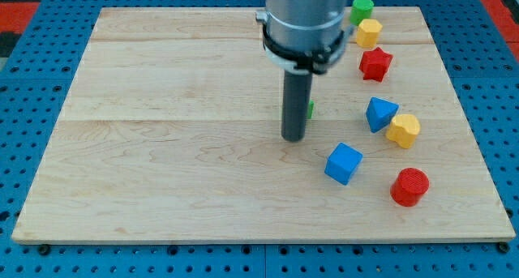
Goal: Slide the green star towards the center left side of the board
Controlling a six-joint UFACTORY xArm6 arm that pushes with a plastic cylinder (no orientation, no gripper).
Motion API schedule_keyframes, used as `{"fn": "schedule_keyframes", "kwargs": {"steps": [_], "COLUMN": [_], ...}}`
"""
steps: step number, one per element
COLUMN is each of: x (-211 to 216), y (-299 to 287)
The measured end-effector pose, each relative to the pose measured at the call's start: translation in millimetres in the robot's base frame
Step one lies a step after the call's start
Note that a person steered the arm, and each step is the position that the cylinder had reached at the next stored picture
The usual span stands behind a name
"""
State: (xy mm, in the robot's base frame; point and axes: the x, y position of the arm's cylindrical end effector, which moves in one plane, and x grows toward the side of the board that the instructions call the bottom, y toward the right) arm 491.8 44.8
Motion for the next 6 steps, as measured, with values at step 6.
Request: {"fn": "schedule_keyframes", "kwargs": {"steps": [6], "x": [-117], "y": [124]}}
